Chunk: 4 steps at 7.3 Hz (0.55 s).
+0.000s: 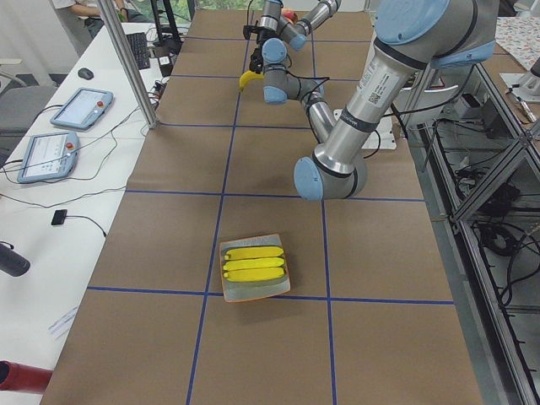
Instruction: Transfer all bananas from basket to plate
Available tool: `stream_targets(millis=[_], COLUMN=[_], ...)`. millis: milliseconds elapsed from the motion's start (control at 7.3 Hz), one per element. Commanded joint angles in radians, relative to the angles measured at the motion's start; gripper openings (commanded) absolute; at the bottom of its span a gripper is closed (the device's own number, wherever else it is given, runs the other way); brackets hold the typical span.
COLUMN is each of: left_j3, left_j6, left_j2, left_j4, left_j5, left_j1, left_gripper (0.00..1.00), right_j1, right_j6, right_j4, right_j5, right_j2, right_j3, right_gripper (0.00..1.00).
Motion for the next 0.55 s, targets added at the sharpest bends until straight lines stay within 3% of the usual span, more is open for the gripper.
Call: stream_targets(millis=[0, 411], left_j3=[0.0, 0.0], left_j6=[-0.014, -0.019], left_j2=[0.0, -0.002], left_j4=[-0.024, -0.035], left_j5=[0.0, 0.0], left_j1=[0.001, 0.003], left_gripper=[0.98, 0.98], right_j1=[-0.003, -0.014], right_j6=[0.001, 0.121], right_j4=[0.036, 0.134], right_j5=[-0.001, -0.001], right_j2=[0.001, -0.005], right_j3=[0.0, -0.001], right_gripper=[0.0, 0.0])
